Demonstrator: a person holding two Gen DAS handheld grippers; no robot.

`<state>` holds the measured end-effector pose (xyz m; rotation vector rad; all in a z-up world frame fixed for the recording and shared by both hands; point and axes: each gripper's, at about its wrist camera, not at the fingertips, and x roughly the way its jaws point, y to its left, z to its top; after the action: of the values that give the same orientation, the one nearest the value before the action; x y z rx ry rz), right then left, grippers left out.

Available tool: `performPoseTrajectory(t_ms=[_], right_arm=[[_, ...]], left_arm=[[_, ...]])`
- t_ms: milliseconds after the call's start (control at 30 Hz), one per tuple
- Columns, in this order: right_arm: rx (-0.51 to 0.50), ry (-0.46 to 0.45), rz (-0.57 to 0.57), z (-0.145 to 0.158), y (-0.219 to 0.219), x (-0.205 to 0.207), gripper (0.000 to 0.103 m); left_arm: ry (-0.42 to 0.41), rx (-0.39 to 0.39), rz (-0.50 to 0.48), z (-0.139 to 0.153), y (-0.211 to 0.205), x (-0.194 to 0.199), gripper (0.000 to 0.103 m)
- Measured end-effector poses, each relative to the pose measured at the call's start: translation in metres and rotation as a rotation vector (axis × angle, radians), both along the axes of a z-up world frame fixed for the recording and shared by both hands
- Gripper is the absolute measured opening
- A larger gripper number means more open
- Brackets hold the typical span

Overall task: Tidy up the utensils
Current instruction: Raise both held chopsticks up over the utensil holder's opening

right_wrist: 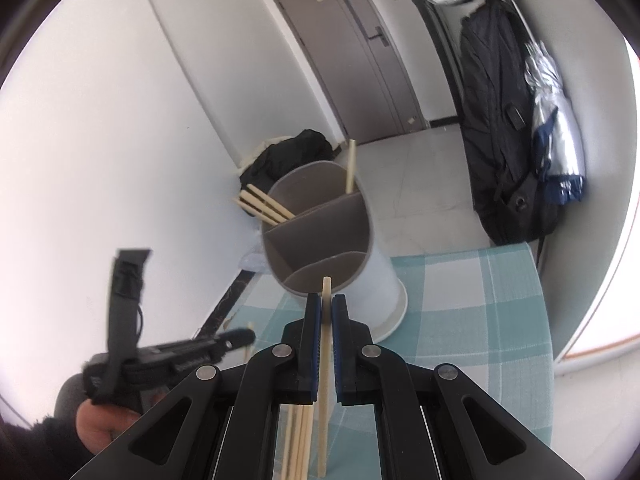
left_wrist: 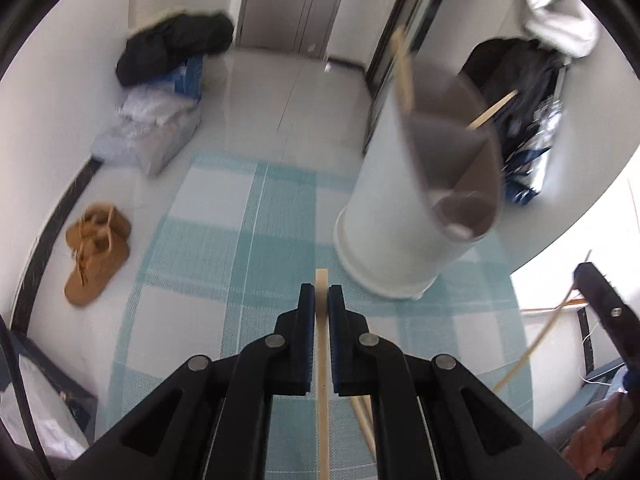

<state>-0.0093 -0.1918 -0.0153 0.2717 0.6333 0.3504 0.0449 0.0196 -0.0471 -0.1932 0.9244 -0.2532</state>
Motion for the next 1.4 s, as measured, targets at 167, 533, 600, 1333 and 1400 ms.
performPoseTrajectory(t_ms=[167,533,600,1333,1400], right_arm=[[-0.08,-0.08,0.037,0.013,0.02,-0.019,0.005],[-0.175,-0.148,0.012,0.02,0.041,-0.05,0.004],[-0.184,-0.153,0.005,0.021,0.041,-0.052,0.004],[-0.135,-0.186,-0.068,0.049,0.038,-0.063,0.004],[-0.125,-0.191,-0.071,0.055,0.037,-0.061,0.004]], left_arm=[[-0.167,-0.032,-0.036,0.034,-0.005,-0.032,0.003],[-0.259,-0.026,-0.107,0.065,-0.001,-0.053,0.002],[-0.261,-0.006,-0.124,0.069,-0.005,-0.056,0.002],[-0.237,0.001,-0.201,0.117,-0.018,-0.051,0.002],[-0.24,-0.006,-0.198,0.126,-0.018,-0.045,0.002]])
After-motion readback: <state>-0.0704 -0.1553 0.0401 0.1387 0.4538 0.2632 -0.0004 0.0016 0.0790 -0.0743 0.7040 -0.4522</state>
